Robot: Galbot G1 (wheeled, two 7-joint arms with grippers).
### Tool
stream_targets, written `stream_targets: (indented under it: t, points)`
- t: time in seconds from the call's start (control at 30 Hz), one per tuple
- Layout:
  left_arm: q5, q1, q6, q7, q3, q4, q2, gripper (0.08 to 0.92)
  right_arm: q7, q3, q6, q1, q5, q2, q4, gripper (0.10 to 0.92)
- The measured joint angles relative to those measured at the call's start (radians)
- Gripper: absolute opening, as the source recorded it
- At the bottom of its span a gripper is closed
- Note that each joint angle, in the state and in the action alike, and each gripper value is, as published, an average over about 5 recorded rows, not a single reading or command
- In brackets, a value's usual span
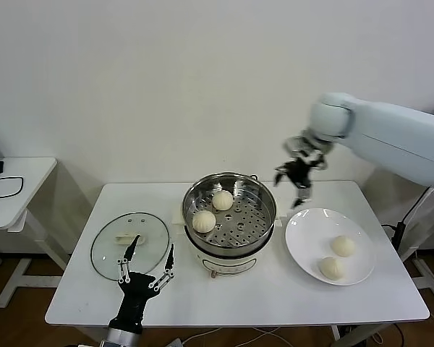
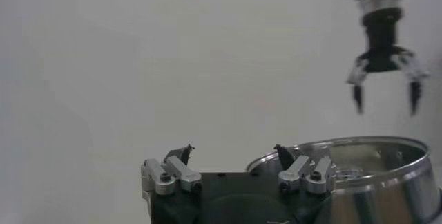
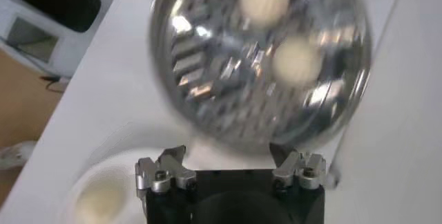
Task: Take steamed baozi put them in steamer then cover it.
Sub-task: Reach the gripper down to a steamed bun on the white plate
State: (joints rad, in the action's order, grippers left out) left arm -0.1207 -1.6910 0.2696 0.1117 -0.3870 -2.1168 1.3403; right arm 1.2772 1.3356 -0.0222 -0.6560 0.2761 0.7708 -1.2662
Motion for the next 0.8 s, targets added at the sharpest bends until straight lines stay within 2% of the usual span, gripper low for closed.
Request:
stream_targets:
  t: [0.33, 0.8]
  points:
    - [-0.012, -0.013, 0.000, -0.002, 0.005, 0.004, 0.006, 0.823, 0.026, -0.129, 0.091, 0.239, -0.136, -0.144, 0.073, 0.823]
    - [-0.018, -0.016, 0.000, -0.002, 0.003, 0.018, 0.008, 0.823, 0.025, -0.243, 0.116, 0.474, -0.186, -0.149, 0.144, 0.823]
